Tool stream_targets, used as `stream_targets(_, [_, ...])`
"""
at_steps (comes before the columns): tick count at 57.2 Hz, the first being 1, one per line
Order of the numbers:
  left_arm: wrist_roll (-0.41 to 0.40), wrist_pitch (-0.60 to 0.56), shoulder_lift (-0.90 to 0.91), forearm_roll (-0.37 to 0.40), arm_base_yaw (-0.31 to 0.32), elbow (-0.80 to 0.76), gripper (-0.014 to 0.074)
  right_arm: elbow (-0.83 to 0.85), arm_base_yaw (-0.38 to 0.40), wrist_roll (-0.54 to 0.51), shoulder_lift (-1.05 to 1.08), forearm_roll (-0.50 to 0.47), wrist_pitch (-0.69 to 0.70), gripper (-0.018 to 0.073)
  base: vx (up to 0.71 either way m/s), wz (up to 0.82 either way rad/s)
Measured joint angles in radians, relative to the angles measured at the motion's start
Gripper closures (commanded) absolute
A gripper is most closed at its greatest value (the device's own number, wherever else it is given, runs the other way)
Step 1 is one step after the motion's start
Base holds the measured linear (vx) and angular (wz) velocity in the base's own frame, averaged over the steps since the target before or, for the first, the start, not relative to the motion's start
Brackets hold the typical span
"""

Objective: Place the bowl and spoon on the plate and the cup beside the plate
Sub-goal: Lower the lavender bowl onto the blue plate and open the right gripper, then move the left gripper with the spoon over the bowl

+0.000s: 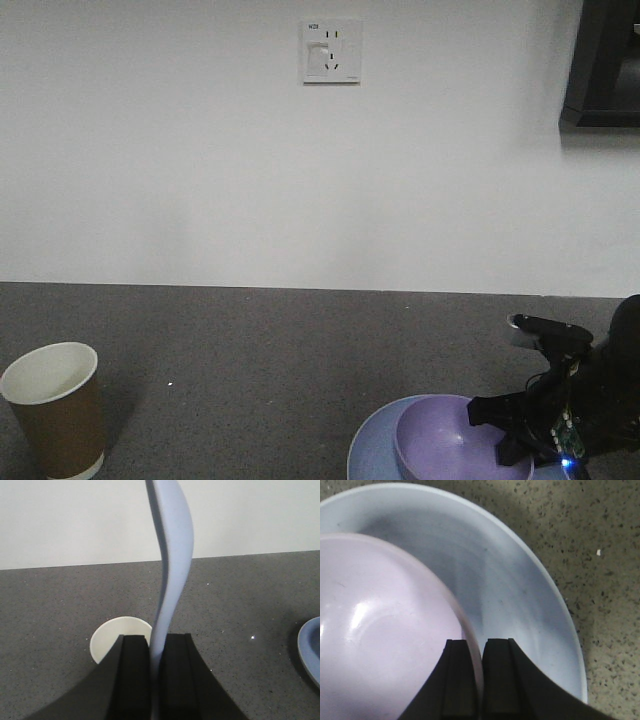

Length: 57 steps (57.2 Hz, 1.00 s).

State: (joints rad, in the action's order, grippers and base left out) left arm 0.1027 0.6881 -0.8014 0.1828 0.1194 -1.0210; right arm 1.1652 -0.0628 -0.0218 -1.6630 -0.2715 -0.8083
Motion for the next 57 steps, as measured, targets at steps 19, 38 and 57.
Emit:
stream_targets(19, [0.000, 0.000, 0.000, 0.000, 0.000, 0.000, 0.0596, 0.000, 0.000, -0.012, 0.000, -0.017, 0.021, 0.0416, 0.00, 0.00])
stream_targets(38, [0.000, 0.011, 0.000, 0.000, 0.000, 0.000, 0.0596, 0.000, 0.000, -0.023, 0.000, -0.036, 0.021, 0.0141, 0.00, 0.00])
stream_targets(57, [0.000, 0.016, 0.000, 0.000, 0.000, 0.000, 0.0596, 0.000, 0.000, -0.041, 0.079, -0.037, 0.032, 0.0080, 0.00, 0.00])
